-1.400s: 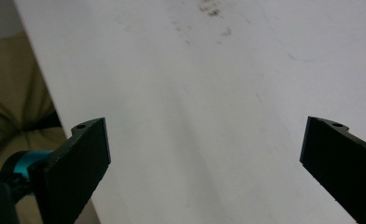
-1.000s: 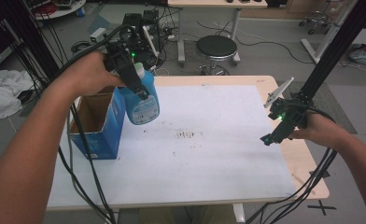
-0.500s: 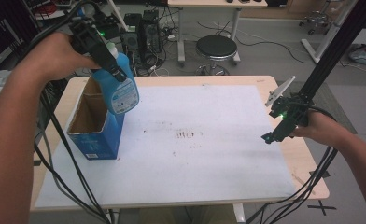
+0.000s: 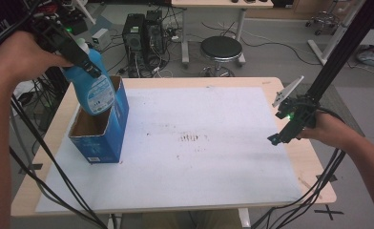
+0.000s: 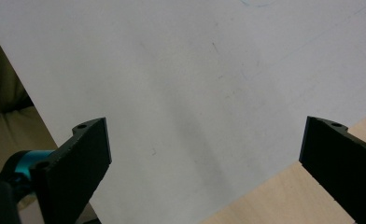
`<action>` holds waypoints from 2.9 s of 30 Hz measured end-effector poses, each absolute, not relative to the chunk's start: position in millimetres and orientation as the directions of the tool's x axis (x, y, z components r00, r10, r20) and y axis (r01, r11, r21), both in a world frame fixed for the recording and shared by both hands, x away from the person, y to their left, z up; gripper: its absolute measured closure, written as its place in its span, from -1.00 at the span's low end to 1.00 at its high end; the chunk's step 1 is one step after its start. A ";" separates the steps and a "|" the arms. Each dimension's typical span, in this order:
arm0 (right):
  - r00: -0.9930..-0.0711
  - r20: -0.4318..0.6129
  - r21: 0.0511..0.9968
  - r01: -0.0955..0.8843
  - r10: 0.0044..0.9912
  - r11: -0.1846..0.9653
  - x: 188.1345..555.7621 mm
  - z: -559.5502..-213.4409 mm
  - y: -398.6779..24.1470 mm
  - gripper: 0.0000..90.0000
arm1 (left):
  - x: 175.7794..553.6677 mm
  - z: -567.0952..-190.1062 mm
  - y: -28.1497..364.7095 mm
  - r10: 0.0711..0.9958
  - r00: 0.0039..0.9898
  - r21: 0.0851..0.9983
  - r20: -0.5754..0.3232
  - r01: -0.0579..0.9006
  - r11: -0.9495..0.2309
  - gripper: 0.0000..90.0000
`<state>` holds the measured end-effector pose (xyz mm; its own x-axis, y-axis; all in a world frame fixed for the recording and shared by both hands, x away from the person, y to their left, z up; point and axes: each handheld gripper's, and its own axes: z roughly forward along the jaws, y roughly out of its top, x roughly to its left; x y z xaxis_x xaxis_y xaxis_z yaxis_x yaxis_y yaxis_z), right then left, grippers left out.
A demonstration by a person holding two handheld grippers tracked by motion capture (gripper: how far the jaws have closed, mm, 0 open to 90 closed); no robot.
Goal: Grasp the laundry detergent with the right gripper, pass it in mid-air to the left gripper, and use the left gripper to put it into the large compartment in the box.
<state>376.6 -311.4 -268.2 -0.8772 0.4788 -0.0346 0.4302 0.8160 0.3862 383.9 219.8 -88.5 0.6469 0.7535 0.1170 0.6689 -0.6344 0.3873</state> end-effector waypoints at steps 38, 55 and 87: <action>-0.859 -0.013 0.381 0.468 0.511 0.797 383.5 -285.3 -311.1 -0.97 | 411.6 -233.1 253.4 0.686 0.720 0.277 0.108 0.641 -0.716 -0.16; -0.870 -0.012 0.371 0.454 0.493 0.810 387.0 -289.4 -304.8 -0.97 | 417.2 -281.2 259.4 0.670 0.738 0.229 0.075 0.641 -0.732 -0.16; -0.874 -0.024 0.387 0.440 0.485 0.811 380.2 -284.8 -300.9 -0.97 | 409.4 -250.2 280.2 0.751 0.659 0.394 0.033 0.682 -0.616 -0.43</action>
<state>380.2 -300.9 -284.8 -0.8739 0.4855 -0.0240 0.4397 0.8107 0.3866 409.4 280.2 -250.2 0.6594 0.7511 0.0327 0.6821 -0.6160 0.3940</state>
